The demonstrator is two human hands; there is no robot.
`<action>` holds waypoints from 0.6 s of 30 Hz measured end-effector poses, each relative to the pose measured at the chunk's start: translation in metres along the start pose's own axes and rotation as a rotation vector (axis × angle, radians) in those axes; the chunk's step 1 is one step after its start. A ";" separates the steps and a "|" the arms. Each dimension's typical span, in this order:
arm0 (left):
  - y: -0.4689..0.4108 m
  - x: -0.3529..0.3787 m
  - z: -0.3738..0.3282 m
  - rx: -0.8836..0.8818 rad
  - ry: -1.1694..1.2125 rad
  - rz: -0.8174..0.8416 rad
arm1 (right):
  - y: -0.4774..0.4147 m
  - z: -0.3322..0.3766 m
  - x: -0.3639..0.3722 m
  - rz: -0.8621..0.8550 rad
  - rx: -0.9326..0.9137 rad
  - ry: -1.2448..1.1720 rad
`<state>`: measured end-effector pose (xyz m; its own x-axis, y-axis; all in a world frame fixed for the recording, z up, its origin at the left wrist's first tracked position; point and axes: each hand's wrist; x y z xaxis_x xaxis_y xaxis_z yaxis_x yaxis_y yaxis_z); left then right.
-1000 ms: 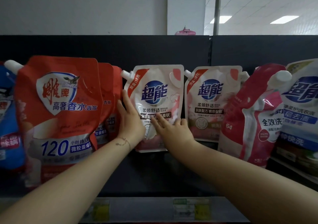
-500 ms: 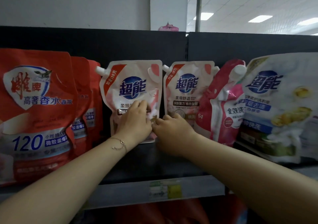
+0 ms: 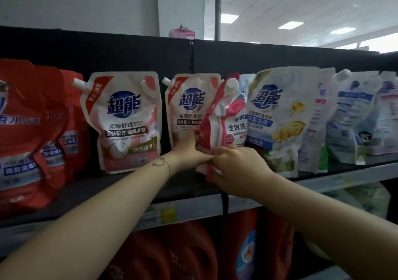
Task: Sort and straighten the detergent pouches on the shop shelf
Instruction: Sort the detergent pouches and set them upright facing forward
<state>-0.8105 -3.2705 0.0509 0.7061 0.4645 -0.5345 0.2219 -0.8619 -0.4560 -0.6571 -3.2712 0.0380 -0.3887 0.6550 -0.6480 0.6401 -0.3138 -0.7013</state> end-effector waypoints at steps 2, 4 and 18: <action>0.003 0.012 -0.005 -0.014 0.035 -0.079 | 0.009 -0.007 -0.003 0.001 0.065 -0.009; 0.001 0.023 -0.006 -0.047 0.061 -0.161 | 0.017 -0.013 -0.004 0.020 0.114 -0.009; -0.012 0.033 0.001 0.031 -0.050 -0.146 | 0.002 -0.023 0.018 -0.023 0.521 -0.231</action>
<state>-0.7901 -3.2441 0.0384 0.6333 0.5950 -0.4949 0.2986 -0.7778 -0.5530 -0.6482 -3.2439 0.0318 -0.5705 0.5169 -0.6382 0.2410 -0.6375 -0.7318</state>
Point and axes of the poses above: each hand's wrist, its own y-axis away from the middle knuckle, its own x-axis out of the palm, z = x × y, and after that the axes turned 15 degrees about -z, right-handed
